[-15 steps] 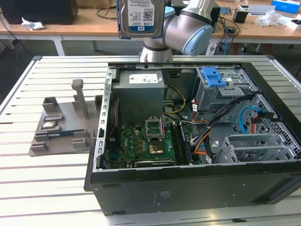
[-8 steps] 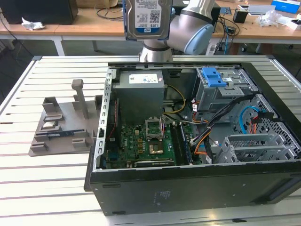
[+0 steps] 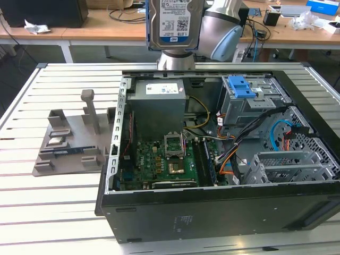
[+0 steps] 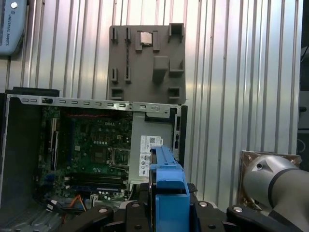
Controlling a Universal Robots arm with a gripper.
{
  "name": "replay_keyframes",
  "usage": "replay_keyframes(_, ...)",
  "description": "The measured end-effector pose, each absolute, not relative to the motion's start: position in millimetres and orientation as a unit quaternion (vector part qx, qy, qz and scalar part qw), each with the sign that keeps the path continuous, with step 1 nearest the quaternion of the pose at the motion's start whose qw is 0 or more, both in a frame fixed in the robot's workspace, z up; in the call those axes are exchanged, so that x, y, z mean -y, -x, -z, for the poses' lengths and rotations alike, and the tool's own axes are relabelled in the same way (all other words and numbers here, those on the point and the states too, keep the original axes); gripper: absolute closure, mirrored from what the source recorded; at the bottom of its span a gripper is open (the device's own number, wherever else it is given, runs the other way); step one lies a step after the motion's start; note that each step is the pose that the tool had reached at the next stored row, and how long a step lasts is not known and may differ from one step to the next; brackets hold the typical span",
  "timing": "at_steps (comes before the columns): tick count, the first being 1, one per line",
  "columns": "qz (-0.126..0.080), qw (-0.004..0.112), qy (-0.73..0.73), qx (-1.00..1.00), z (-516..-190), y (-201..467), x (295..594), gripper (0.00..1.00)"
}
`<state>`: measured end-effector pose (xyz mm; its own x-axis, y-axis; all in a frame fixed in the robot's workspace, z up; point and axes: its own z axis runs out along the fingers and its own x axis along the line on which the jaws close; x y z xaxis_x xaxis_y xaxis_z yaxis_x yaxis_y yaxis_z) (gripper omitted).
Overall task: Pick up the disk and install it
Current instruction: 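Pick up the disk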
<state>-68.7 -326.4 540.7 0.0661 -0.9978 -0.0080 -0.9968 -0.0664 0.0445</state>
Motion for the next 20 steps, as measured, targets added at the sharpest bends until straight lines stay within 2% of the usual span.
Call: replay_keyframes(20,0.018,0.013,-0.73,0.683,-528,56,394,0.63)
